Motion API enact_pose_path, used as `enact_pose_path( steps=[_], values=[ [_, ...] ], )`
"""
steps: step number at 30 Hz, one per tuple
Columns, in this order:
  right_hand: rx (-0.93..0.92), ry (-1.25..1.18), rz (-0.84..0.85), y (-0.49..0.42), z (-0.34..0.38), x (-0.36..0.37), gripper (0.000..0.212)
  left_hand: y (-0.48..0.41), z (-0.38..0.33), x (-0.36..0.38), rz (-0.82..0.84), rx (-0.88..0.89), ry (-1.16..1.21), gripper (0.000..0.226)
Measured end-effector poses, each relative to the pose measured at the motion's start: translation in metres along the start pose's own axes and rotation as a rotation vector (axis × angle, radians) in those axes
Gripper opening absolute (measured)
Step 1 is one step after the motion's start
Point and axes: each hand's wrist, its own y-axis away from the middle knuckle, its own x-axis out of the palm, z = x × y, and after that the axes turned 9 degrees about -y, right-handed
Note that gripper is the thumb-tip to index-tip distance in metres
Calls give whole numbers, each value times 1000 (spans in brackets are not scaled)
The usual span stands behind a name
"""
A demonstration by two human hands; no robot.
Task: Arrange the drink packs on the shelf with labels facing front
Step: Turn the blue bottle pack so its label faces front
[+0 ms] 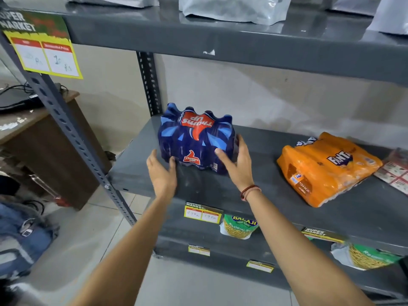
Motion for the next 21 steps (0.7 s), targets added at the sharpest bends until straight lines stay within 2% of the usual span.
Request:
enact_pose_path(
  steps=[2, 5, 7, 9, 12, 14, 17, 19, 21],
  values=[
    [93, -154, -50, -11, 8, -1, 86, 41, -9, 12, 1, 122, 0, 63],
    [183, -231, 43, -35, 23, -3, 70, 80, -30, 32, 216, 240, 33, 87],
    [245, -238, 149, -44, 26, -6, 67, 86, -48, 44, 339, 228, 41, 111],
    [273, -170, 197, -47, 30, -10, 64, 87, -62, 52, 379, 185, 30, 130],
    [266, -31, 264, -53, 40, -12, 58, 84, -59, 54, 371, 181, 7, 138],
    [222, 9, 236, -50, 41, -11, 59, 73, -50, 49, 353, 195, 10, 138],
    [130, 14, 124, -25, 31, -11, 37, 43, -37, 34, 379, 178, 26, 127],
    [85, -19, 75, -4, 27, -3, 35, 19, -25, 20, 478, 229, 15, 110],
    [65, -31, 14, 17, 26, 14, 42, -6, -14, 7, 584, 264, 30, 82]
  ],
)
